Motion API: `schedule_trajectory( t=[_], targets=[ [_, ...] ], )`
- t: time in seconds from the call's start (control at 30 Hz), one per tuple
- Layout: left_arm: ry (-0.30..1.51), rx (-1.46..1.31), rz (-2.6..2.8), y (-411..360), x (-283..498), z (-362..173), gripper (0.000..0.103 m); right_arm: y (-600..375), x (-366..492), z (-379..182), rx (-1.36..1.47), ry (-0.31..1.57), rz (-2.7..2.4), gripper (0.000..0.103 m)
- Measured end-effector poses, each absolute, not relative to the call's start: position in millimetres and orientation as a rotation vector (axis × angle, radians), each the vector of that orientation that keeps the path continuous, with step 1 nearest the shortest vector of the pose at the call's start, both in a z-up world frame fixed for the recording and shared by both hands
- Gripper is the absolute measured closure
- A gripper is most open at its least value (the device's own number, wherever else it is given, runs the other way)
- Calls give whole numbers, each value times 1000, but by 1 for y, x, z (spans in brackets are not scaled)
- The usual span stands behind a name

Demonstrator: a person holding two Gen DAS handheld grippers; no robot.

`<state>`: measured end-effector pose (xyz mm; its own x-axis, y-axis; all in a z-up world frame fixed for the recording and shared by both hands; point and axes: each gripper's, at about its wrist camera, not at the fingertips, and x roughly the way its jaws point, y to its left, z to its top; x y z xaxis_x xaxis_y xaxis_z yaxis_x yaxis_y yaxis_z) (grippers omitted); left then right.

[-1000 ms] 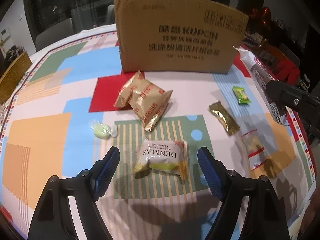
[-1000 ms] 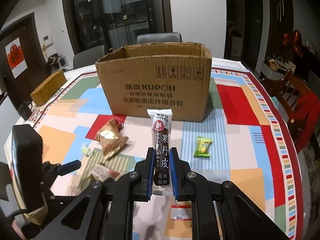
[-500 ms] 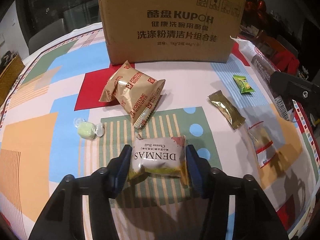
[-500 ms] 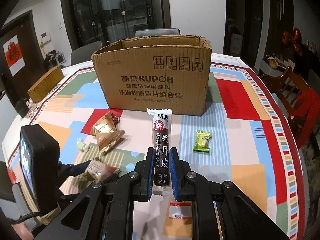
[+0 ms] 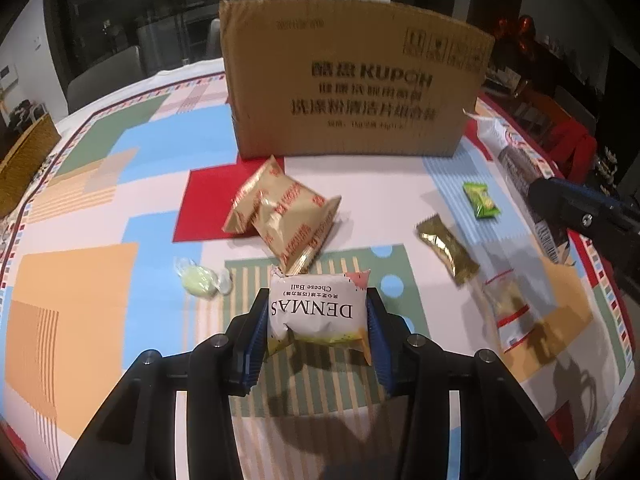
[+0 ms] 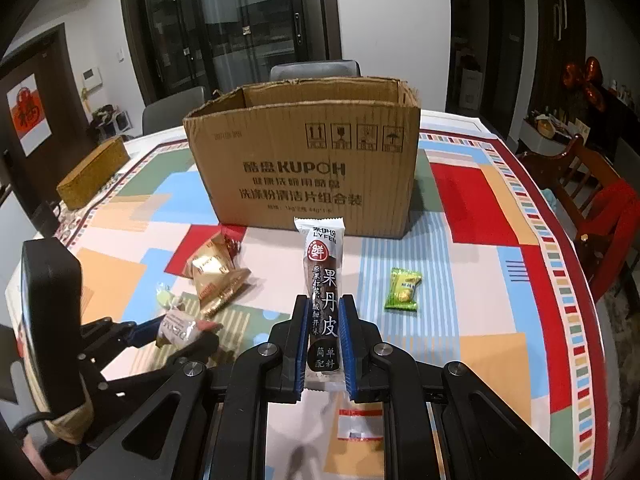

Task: Organize snacks
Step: 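Carry both held snacks up and over into the cardboard box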

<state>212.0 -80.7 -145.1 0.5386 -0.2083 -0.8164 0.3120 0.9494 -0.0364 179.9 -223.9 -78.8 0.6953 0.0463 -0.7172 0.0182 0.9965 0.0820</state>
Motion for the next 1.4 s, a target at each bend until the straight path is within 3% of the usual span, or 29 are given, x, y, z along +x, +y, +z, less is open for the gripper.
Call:
schedule_trajectory(
  t=[1.4],
  targets=[
    [720, 97, -305, -91, 280, -18, 59, -244, 233, 16, 66, 580, -30, 87]
  ],
)
